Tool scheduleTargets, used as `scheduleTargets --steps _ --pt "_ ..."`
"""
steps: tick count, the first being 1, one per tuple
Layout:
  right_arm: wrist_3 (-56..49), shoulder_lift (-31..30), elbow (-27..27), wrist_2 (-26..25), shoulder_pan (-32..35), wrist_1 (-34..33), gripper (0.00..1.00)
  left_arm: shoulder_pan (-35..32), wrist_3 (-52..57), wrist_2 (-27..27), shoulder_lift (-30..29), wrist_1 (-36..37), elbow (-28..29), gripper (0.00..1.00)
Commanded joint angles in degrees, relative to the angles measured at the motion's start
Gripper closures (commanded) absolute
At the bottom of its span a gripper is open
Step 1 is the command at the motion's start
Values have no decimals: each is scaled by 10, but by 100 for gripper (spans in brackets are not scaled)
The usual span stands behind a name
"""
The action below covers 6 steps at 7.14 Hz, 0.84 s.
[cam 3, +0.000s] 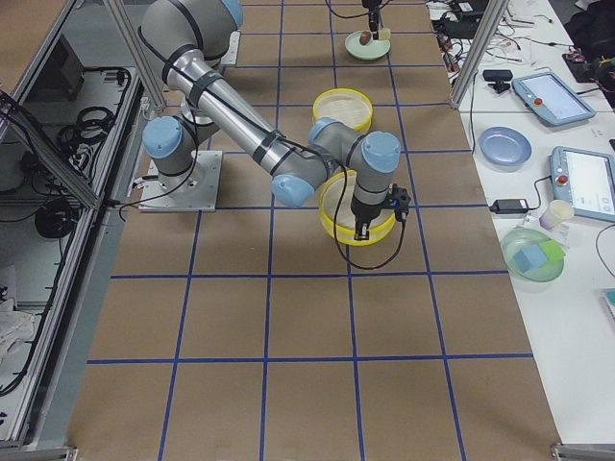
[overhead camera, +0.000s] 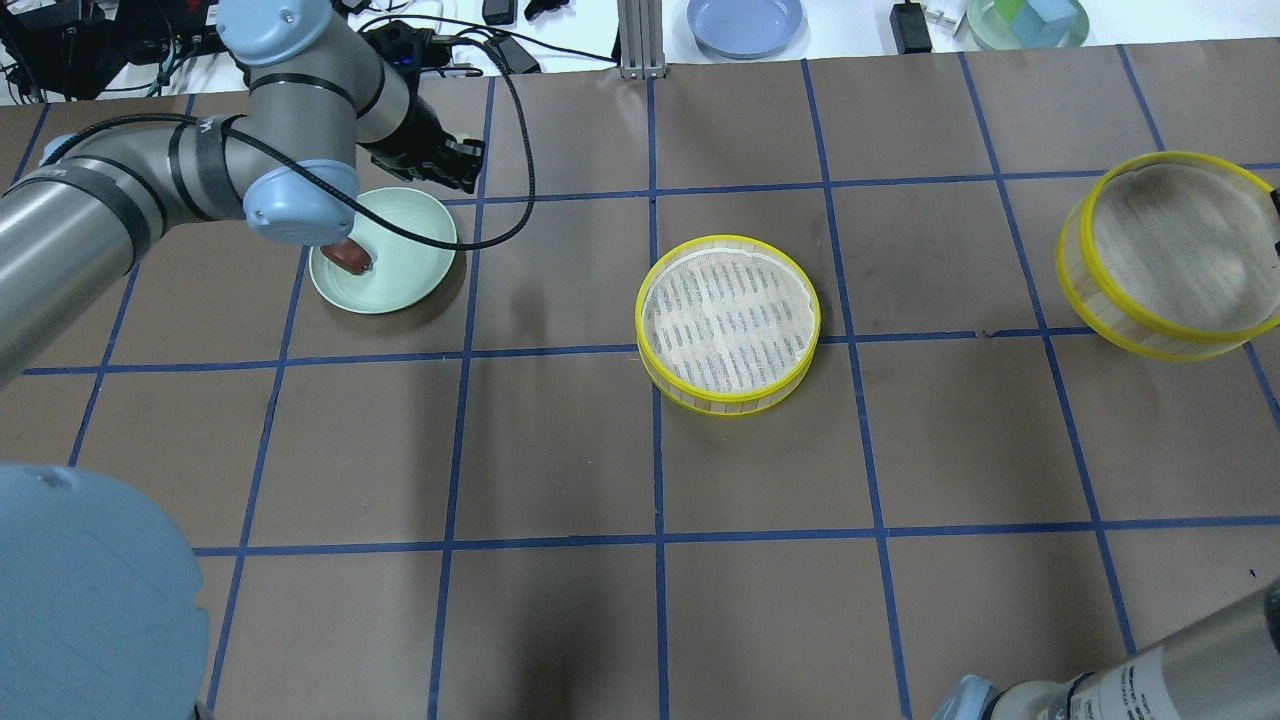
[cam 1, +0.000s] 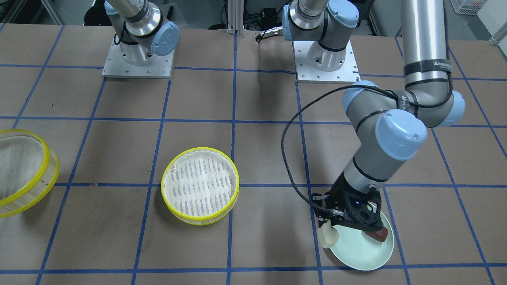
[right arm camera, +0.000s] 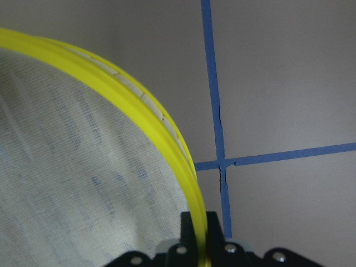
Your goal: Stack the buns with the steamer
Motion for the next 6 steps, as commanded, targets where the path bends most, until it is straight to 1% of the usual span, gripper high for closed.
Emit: scheduleTargets --steps 1,2,3,4,6 --pt "24 -16 4 -6 24 5 100 -81 -133 -14 -2 13 -4 100" --pt "53 -23 4 -3 34 15 100 -102 -141 -33 -9 15 -9 100" --pt "52 -24 6 0 36 19 100 -118 -143 -82 -12 15 -12 100" --pt "52 -24 8 -1 36 22 100 -132 -168 -85 -14 24 -16 100" --pt "53 -28 10 -1 41 23 100 -166 -179 -82 -17 31 -51 100"
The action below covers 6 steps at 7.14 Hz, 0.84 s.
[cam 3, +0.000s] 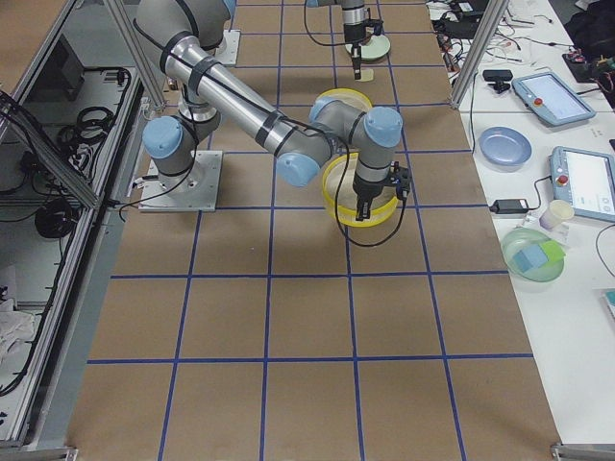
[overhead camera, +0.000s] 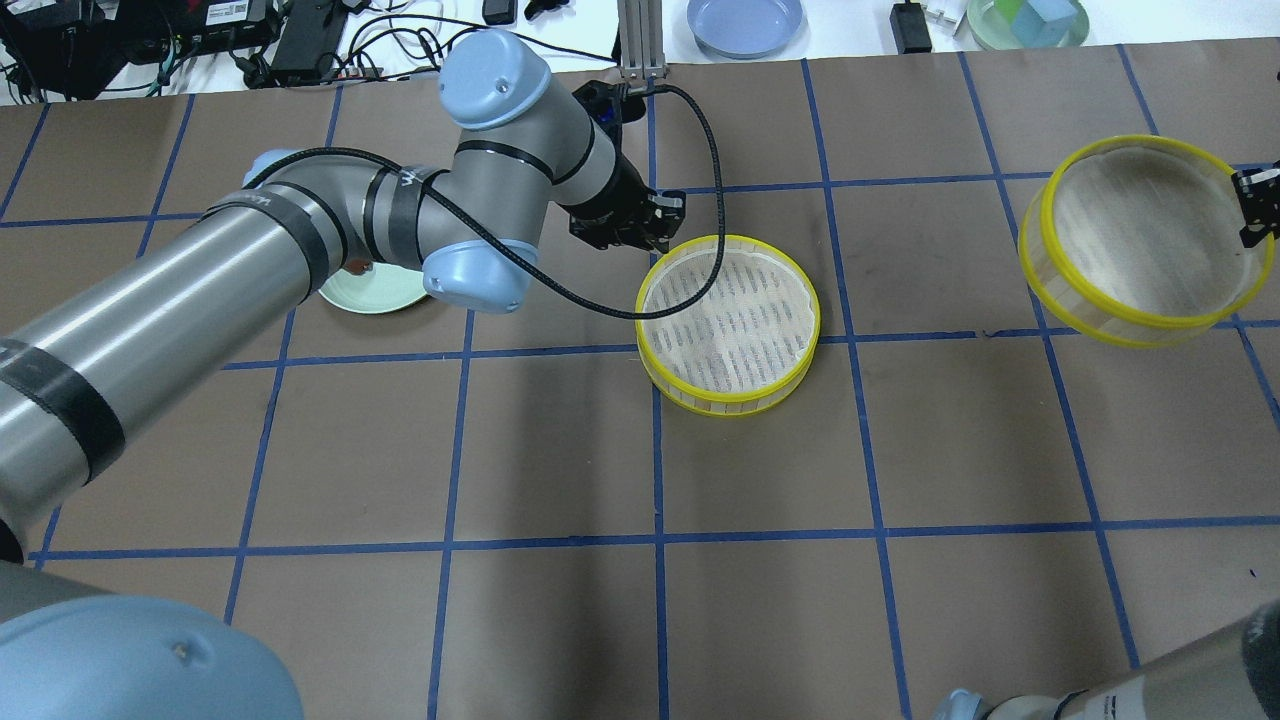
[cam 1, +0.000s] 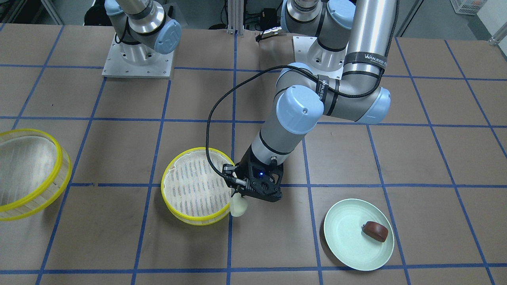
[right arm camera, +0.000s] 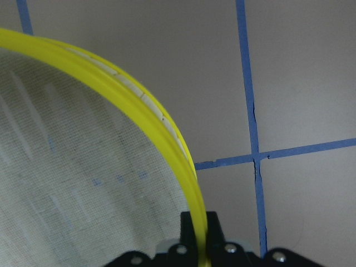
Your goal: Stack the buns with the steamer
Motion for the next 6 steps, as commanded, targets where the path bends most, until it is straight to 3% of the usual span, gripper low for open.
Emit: scheduleTargets --steps 1,3,4,6 --pt "6 -9 1 -1 14 2 100 -20 -7 -1 -3 5 -29 76" --pt "45 -16 1 -2 25 41 100 -21 -15 -4 -9 4 -33 14" --pt "46 -18 1 -1 25 45 100 -21 -16 -4 -8 4 -32 1" --pt "47 -23 1 0 27 50 100 -20 -21 7 10 -2 -20 0"
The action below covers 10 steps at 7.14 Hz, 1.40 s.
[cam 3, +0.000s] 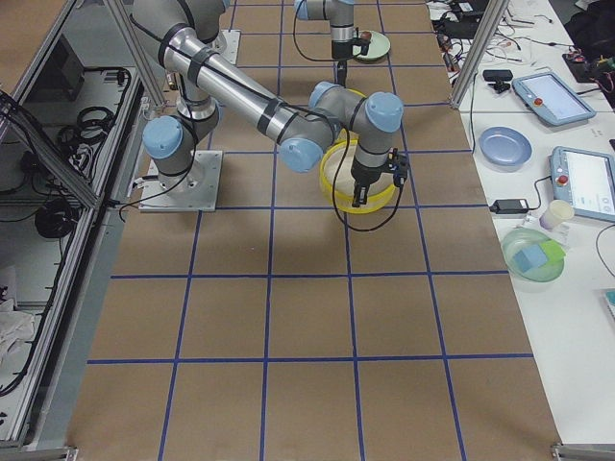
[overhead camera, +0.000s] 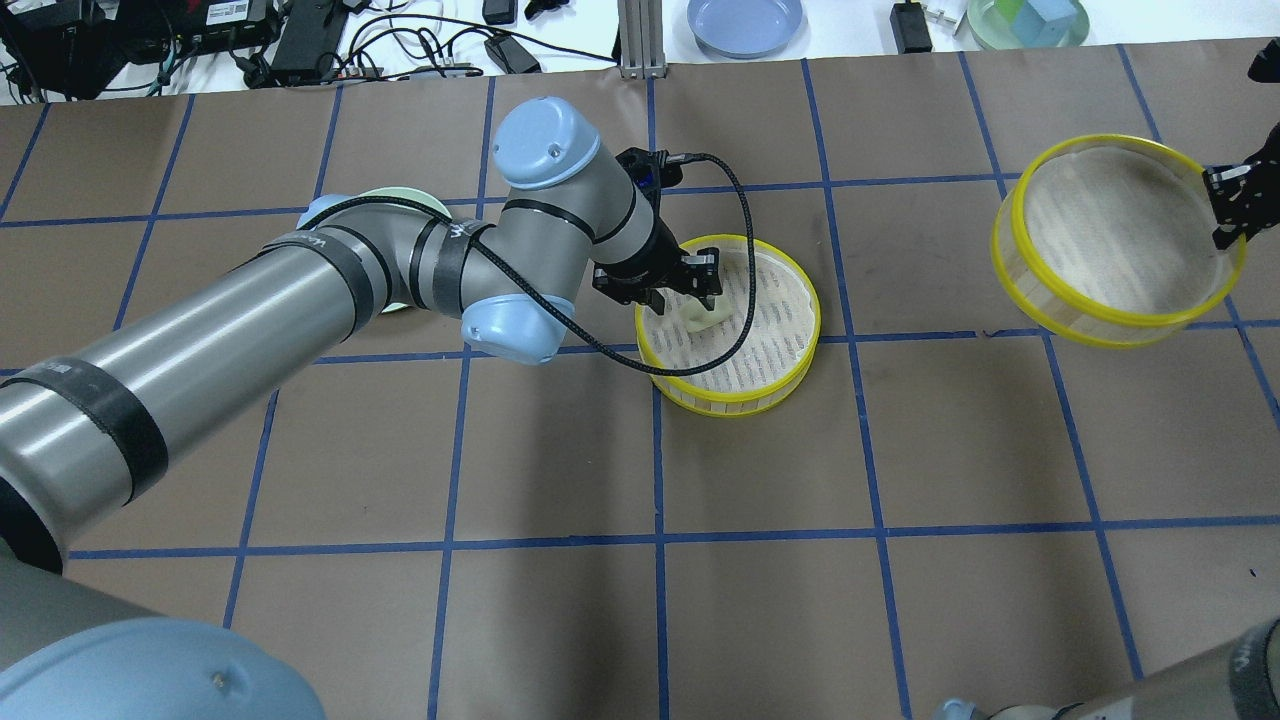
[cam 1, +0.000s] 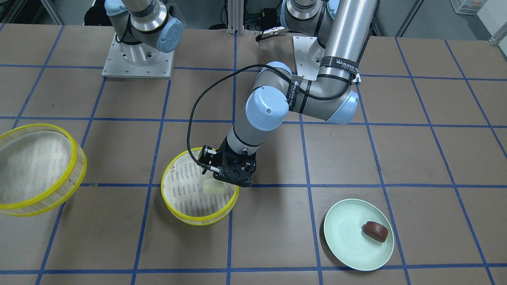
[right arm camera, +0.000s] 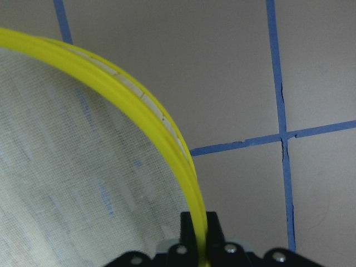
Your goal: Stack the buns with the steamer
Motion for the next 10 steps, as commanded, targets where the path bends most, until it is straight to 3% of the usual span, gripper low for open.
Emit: scheduleTargets --steps 1,3,7,8,9,10 --pt "3 -9 1 2 20 5 100 9 2 48 22 -30 17 0" --pt "121 -39 13 2 92 49 100 54 90 128 40 -130 62 0" --pt "287 -63 47 30 253 47 100 213 388 149 33 -136 57 0" --pt "359 -63 55 28 293 42 100 223 428 161 16 -134 49 0" --pt "395 -60 64 36 318 39 100 236 474 221 4 -130 48 0" --pt "427 -56 73 33 344 26 100 255 516 223 -4 -117 48 0"
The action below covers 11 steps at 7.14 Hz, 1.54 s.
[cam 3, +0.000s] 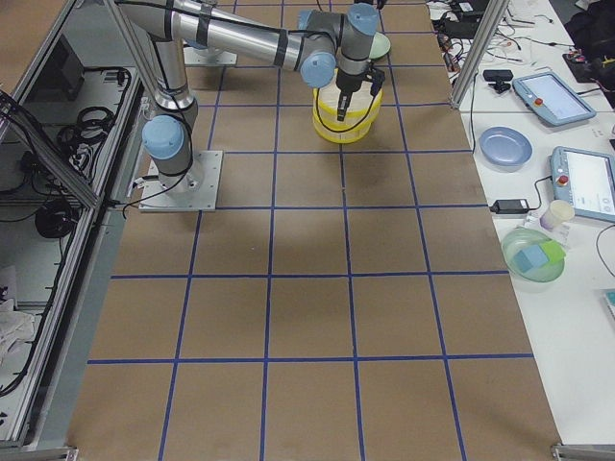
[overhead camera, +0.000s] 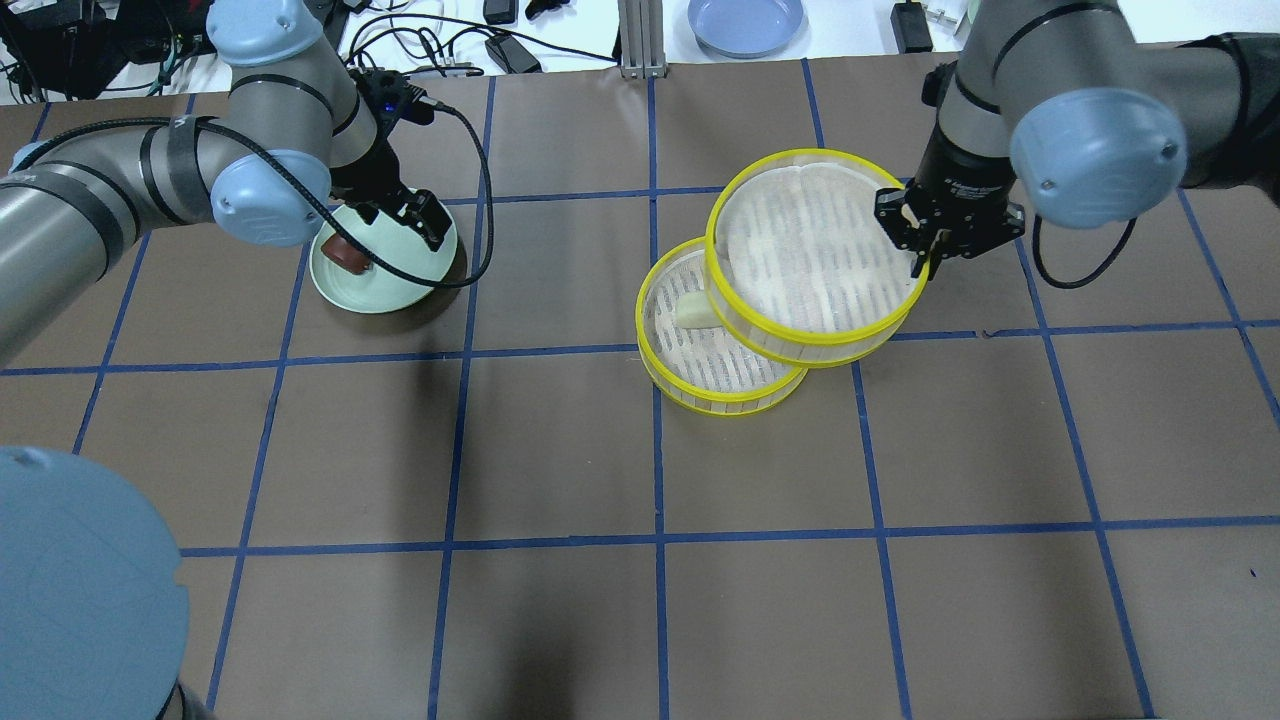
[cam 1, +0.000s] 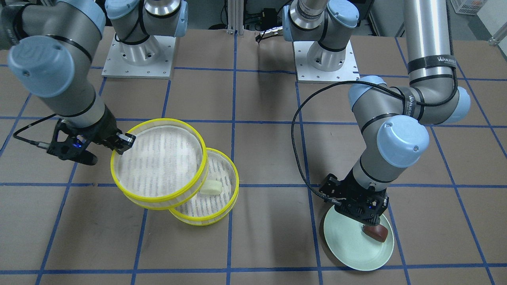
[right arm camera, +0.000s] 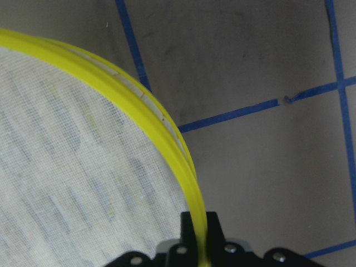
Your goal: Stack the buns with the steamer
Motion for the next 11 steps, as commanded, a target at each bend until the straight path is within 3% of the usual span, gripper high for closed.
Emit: scheduleTargets --steps 1,4,7,8,9,10,11 --pt "50 9 34 0 48 -36 100 37 97 22 -26 40 -1 0" --pt "53 49 44 4 51 -114 100 59 165 22 -78 110 2 0" --pt "62 51 44 5 51 -105 100 68 182 25 -98 115 -1 0" --pt "71 53 44 26 51 -107 100 69 190 21 -99 115 -2 15" --pt "72 55 42 33 51 -112 100 70 216 22 -101 115 -2 63" --pt "70 56 43 32 51 -108 100 70 221 22 -102 115 -1 100" --pt "69 57 42 25 51 -108 100 70 223 25 -100 115 5 100"
